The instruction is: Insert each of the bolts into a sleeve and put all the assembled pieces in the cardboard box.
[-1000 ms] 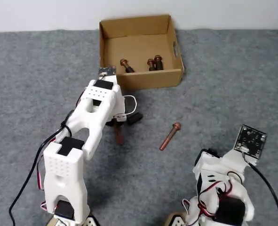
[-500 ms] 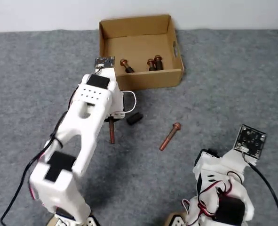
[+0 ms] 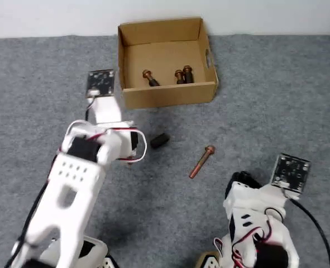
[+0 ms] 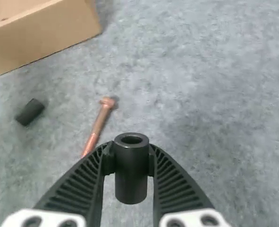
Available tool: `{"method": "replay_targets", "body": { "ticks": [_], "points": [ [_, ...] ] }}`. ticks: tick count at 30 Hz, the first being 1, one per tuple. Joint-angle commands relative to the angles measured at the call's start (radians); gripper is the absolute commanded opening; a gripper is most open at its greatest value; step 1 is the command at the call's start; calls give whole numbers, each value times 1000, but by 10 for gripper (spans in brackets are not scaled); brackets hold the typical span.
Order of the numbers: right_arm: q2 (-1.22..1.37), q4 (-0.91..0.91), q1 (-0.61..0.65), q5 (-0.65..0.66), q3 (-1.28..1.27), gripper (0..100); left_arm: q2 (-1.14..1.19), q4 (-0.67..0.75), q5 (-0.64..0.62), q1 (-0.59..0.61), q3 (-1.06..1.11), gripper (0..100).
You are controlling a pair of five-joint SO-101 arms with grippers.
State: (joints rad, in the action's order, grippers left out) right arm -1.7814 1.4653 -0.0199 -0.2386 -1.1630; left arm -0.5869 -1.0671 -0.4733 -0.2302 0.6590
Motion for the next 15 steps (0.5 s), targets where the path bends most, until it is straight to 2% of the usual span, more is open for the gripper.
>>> {"method": "replay_targets", "body": {
  "ticks": [1, 7, 12, 15],
  "points": [
    [-4, -25, 88, 11, 11, 8, -150, 68, 12, -8, 21, 4],
    [-4, -28, 300, 11, 11, 8, -250, 75, 5, -8, 31, 5],
    [-2, -70, 463, 15, 9, 8, -376, 89, -86, -11, 65, 5],
    [5, -127, 533, 77, 6, 8, -474, 91, -84, -52, 128, 5]
  ]
}}
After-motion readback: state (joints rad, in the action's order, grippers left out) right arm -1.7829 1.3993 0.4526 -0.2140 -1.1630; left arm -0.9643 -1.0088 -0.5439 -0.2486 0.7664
